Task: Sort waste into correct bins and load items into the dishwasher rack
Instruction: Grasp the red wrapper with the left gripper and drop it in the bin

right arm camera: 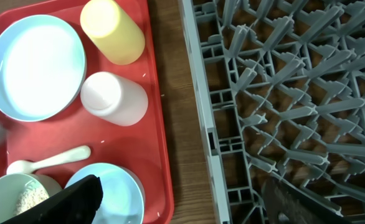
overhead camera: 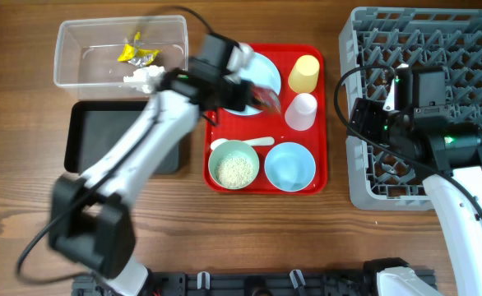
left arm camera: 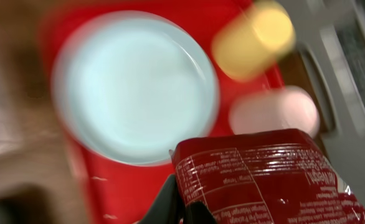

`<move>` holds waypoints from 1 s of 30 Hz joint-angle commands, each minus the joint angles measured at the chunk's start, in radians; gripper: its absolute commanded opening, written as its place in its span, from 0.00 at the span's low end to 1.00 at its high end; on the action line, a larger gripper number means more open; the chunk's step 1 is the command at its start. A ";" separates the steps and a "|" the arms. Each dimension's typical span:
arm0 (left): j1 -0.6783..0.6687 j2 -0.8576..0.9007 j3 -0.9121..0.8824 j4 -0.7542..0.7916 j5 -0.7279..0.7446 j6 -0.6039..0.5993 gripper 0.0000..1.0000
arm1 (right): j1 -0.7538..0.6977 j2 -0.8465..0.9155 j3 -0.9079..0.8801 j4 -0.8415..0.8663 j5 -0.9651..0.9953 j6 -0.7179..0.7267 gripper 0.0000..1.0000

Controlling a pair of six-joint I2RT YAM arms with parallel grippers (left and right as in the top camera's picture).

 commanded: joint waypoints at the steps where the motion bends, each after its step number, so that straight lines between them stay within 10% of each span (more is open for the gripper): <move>1: 0.155 -0.042 0.000 0.062 -0.253 -0.037 0.04 | -0.002 0.009 0.005 0.013 -0.013 0.014 0.85; 7: 0.412 0.118 0.000 0.314 -0.286 -0.038 0.15 | -0.002 0.009 0.005 0.013 -0.013 0.014 0.85; 9: 0.448 0.154 0.000 0.343 -0.286 -0.037 1.00 | -0.002 0.009 0.005 0.013 -0.014 0.014 0.85; 14: 0.460 0.115 0.001 0.314 -0.258 -0.036 1.00 | -0.002 0.009 0.005 0.012 -0.016 0.014 0.86; 19: 0.326 -0.099 0.000 -0.026 0.201 -0.031 1.00 | -0.002 0.009 0.005 0.018 -0.016 0.014 0.86; 23: 0.077 -0.066 -0.045 -0.292 0.120 0.134 0.94 | -0.002 0.009 0.005 0.022 -0.015 0.011 0.90; 30: -0.230 -0.053 -0.175 -0.298 -0.047 0.122 0.87 | -0.002 0.010 0.005 0.017 -0.014 0.036 1.00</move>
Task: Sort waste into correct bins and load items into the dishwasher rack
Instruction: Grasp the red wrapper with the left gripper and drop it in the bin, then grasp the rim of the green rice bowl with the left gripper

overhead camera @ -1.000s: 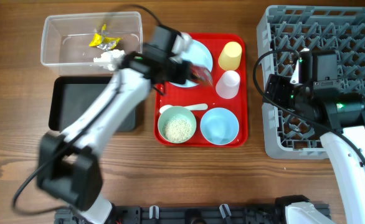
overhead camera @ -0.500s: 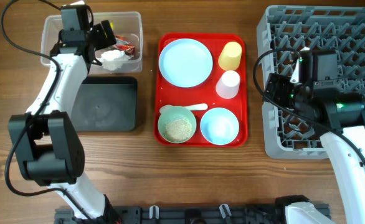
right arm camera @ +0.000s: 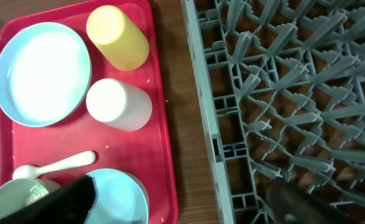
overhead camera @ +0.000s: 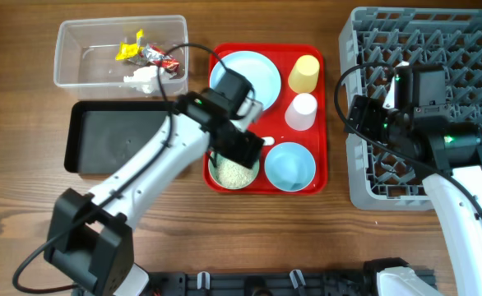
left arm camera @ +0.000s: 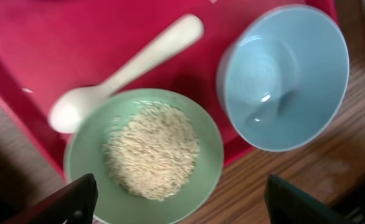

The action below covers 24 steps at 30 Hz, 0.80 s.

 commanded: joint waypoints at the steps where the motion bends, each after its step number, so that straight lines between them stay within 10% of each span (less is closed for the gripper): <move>1: -0.086 -0.002 -0.064 0.026 -0.118 0.019 0.87 | -0.002 0.007 0.005 -0.003 -0.008 0.033 1.00; 8: -0.128 -0.002 -0.230 0.162 -0.136 0.019 0.85 | -0.002 0.007 0.005 -0.001 -0.008 0.032 1.00; 17: -0.129 -0.002 -0.299 0.200 -0.136 0.019 0.28 | -0.002 0.007 0.005 -0.003 -0.008 0.032 1.00; 24: -0.129 -0.002 -0.299 0.283 -0.137 0.019 0.07 | -0.002 0.007 0.005 -0.005 -0.008 0.031 1.00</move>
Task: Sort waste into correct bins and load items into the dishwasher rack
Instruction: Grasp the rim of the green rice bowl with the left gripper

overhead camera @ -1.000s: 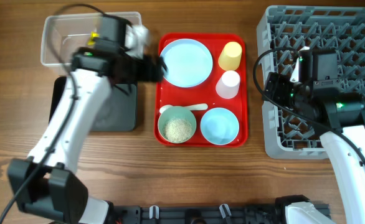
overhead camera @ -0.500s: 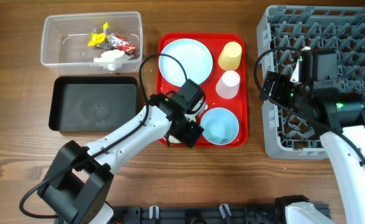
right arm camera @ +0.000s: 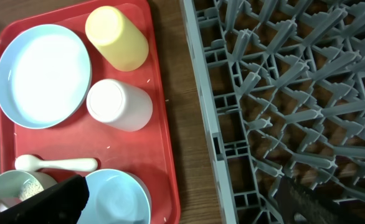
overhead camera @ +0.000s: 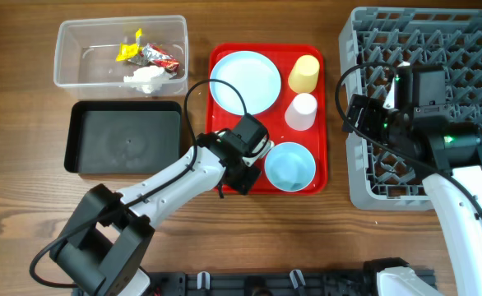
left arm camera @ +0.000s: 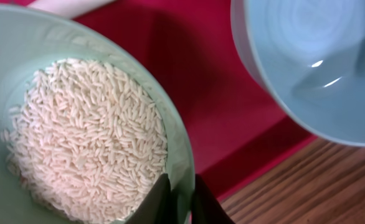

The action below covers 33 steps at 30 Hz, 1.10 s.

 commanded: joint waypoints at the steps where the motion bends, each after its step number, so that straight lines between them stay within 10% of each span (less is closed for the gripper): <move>1: -0.003 -0.002 -0.004 0.019 -0.010 -0.003 0.04 | -0.002 0.007 0.005 -0.002 -0.008 0.013 1.00; 33: -0.003 0.103 0.099 -0.082 -0.176 -0.108 0.17 | -0.002 0.007 0.005 -0.001 -0.008 0.014 1.00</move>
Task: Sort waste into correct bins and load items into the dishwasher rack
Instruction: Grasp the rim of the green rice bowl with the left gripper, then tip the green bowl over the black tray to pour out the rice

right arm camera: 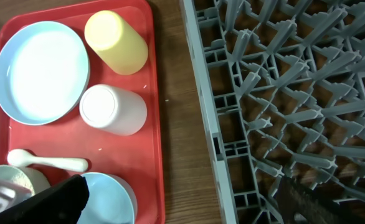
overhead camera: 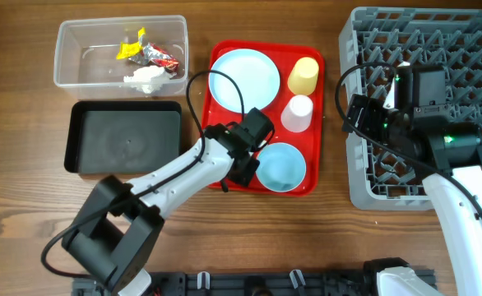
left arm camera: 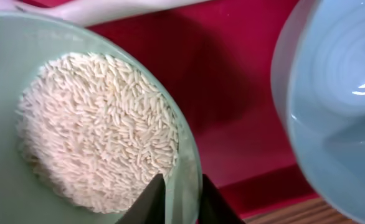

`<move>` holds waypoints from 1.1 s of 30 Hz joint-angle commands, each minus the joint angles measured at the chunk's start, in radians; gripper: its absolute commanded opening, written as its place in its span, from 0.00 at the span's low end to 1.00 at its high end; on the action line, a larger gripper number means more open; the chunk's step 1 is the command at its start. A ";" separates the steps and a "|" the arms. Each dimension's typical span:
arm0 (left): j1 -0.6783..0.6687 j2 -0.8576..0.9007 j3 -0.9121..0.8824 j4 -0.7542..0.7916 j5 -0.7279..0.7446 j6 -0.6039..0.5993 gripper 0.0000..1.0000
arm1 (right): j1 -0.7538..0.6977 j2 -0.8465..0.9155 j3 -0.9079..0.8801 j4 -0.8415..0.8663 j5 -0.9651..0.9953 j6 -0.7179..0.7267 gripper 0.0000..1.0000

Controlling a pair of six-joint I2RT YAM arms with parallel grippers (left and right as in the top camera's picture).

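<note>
A green bowl [left arm camera: 5, 93] holding rice [left arm camera: 95, 124] sits at the front left of the red tray [overhead camera: 266, 107]. My left gripper [left arm camera: 181, 202] is shut on its right rim, one finger inside and one outside. On the tray also stand a blue bowl [overhead camera: 280, 167], a white spoon [right arm camera: 45, 162], a blue plate [overhead camera: 243, 78], a yellow cup [overhead camera: 305, 74] and a white cup [overhead camera: 297, 113]. My right gripper [right arm camera: 189, 205] is open and holds nothing, above the gap between the tray and the grey dishwasher rack [overhead camera: 438, 49]. In the overhead view my left arm covers most of the green bowl.
A clear bin [overhead camera: 76, 66] at the back left holds a red wrapper [overhead camera: 159, 56], a yellow wrapper and white paper. A black tray [overhead camera: 126, 136] lies in front of it. The rack fills the right side.
The red tray with everything on it has shifted a little to the left and turned slightly. My left gripper still pinches the green bowl's rim. The right arm has not moved.
My left gripper held a red wrapper over the tray by the blue plate. Then the wrapper lay in the clear bin and the gripper was open above the green bowl. Then it was shut on the bowl's rim, and now the tray sits further left.
</note>
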 commanded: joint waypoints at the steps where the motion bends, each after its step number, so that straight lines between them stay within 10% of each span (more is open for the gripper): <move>1: 0.002 0.039 0.008 0.018 -0.010 -0.003 0.17 | -0.002 0.006 0.005 -0.001 -0.008 0.013 1.00; 4: 0.002 0.046 0.008 0.034 -0.007 -0.003 0.04 | -0.002 0.007 0.005 -0.001 -0.008 0.013 1.00; 19: 0.031 -0.182 0.175 -0.126 -0.019 -0.081 0.04 | -0.002 0.006 0.005 0.002 -0.005 0.012 1.00; 33: 0.941 -0.225 0.171 -0.161 0.784 0.134 0.04 | -0.002 0.007 0.005 0.025 -0.005 0.012 1.00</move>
